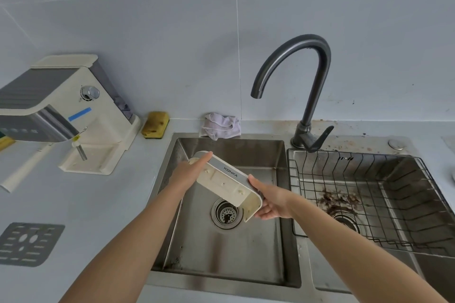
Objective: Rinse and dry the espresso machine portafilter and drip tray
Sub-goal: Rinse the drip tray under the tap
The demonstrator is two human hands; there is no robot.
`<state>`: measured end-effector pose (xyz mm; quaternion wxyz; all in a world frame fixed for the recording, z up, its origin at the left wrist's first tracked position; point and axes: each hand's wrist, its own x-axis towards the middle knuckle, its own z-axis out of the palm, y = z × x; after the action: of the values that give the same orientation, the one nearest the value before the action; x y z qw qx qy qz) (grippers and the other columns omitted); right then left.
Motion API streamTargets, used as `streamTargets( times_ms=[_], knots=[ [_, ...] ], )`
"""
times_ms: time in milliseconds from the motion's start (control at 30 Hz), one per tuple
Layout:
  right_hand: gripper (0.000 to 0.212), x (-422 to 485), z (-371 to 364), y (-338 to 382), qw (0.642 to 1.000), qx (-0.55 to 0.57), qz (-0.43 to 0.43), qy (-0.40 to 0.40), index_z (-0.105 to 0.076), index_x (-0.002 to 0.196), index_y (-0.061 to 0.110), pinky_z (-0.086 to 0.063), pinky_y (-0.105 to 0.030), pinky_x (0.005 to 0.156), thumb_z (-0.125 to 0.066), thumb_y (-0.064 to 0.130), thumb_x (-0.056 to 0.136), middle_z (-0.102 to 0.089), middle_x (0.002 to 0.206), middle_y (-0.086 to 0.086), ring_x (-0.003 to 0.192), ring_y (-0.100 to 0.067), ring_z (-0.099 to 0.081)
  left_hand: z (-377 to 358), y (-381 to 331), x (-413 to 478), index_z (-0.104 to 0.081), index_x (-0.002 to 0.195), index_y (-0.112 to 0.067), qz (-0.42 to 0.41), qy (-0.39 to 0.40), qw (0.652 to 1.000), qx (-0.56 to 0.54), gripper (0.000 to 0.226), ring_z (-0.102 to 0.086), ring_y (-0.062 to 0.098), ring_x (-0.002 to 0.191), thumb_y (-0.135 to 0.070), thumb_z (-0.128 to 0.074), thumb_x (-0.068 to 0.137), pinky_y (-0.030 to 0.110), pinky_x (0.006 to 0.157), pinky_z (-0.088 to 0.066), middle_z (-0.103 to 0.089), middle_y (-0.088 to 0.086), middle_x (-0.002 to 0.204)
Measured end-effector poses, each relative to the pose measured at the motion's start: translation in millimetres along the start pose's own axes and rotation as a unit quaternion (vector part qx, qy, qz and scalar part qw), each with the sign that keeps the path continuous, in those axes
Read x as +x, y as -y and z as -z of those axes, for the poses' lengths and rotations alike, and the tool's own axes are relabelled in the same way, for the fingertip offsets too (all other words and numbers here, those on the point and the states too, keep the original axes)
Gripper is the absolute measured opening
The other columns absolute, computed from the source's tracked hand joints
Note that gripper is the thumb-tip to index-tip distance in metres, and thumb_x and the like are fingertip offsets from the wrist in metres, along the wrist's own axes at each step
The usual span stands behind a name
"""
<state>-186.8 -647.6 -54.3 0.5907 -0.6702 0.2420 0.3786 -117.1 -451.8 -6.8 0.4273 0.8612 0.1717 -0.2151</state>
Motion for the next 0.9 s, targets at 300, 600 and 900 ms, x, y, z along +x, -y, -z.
streamTargets(
  times_ms=[300, 600, 900],
  knots=[
    [0.068, 19, -37, 23, 0.994, -0.060, -0.025, -0.089, -0.059, 0.094, 0.009, -0.048, -0.030, 0.081, -0.032, 0.071, 0.084, -0.064, 0.099, -0.015, 0.082, -0.022, -0.058, 38, 21, 31, -0.022, 0.146, -0.018, 0.087, 0.127, 0.987, -0.040, 0.089, -0.026, 0.038, 0.138, -0.071, -0.044, 0.078, 0.052, 0.109, -0.026, -0.023, 0.014, 0.154],
    [0.033, 35, -66, 41, 0.963, -0.159, 0.090, -0.200, -0.053, 0.080, 0.016, -0.036, -0.018, 0.059, -0.055, 0.049, 0.087, -0.051, 0.070, 0.007, 0.067, -0.011, -0.049, 76, 54, 81, -0.014, 0.147, -0.021, 0.135, 0.265, 0.907, -0.298, 0.084, -0.043, 0.044, 0.126, -0.058, -0.051, 0.082, 0.055, 0.103, -0.035, -0.028, 0.023, 0.149],
    [0.063, 53, -74, 42, 0.936, -0.147, 0.166, -0.273, -0.041, 0.129, 0.022, -0.042, -0.016, 0.067, -0.073, 0.032, 0.076, -0.060, 0.102, 0.006, 0.088, -0.010, -0.055, 69, 53, 109, -0.052, 0.120, -0.011, 0.129, 0.260, 0.824, -0.486, 0.037, -0.063, 0.026, 0.094, -0.027, -0.058, 0.087, 0.033, 0.057, -0.060, -0.066, 0.011, 0.103]
  ],
)
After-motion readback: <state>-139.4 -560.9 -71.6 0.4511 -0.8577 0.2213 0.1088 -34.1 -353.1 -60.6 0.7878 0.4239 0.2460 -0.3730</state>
